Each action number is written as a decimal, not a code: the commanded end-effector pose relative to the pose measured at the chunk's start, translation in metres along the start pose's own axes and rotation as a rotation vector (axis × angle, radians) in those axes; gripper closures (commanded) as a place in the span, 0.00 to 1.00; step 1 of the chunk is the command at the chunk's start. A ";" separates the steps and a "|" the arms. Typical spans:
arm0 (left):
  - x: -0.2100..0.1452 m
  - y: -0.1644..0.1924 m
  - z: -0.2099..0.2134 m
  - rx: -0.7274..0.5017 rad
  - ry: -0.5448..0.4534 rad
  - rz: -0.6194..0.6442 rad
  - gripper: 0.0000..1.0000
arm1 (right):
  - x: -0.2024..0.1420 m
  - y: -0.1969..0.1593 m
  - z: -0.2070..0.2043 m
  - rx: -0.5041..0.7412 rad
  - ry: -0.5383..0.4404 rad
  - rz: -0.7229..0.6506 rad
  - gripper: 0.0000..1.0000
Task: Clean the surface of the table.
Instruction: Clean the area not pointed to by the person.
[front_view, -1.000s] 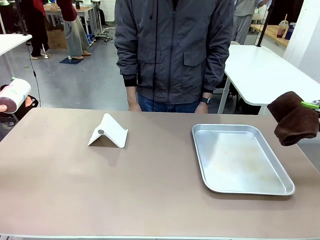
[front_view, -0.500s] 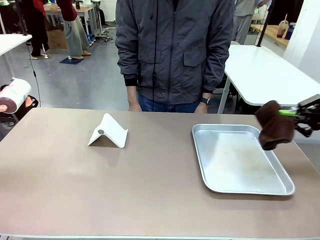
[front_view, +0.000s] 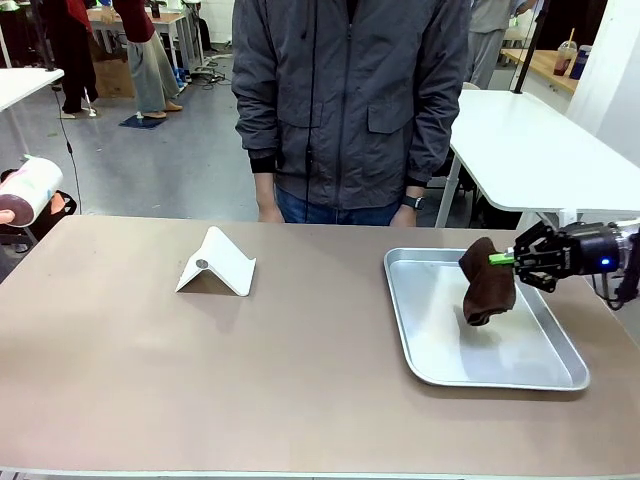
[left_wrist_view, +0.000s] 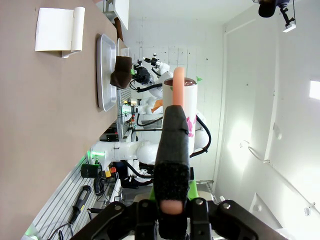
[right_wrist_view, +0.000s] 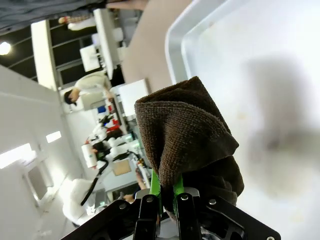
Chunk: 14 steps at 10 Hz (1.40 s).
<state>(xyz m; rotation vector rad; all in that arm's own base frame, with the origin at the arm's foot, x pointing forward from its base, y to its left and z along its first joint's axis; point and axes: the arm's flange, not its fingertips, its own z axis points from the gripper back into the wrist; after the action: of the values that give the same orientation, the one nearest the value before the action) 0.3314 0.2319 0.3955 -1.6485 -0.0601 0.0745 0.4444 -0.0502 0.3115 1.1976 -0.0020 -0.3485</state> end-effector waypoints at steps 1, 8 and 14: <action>-0.001 -0.006 0.004 -0.013 -0.006 0.001 0.78 | 0.012 -0.007 -0.021 -0.023 -0.042 0.044 0.89; -0.001 -0.006 0.004 -0.013 -0.006 0.001 0.78 | 0.027 -0.029 -0.097 -0.042 0.078 -0.034 0.89; -0.001 -0.006 0.004 -0.013 -0.006 0.001 0.78 | 0.028 -0.029 -0.083 -0.076 0.066 -0.045 0.89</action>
<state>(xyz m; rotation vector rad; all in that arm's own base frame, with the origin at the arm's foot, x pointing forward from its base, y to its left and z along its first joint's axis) 0.3315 0.2317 0.3955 -1.6484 -0.0598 0.0742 0.4769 0.0174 0.2396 1.1491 0.1014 -0.3170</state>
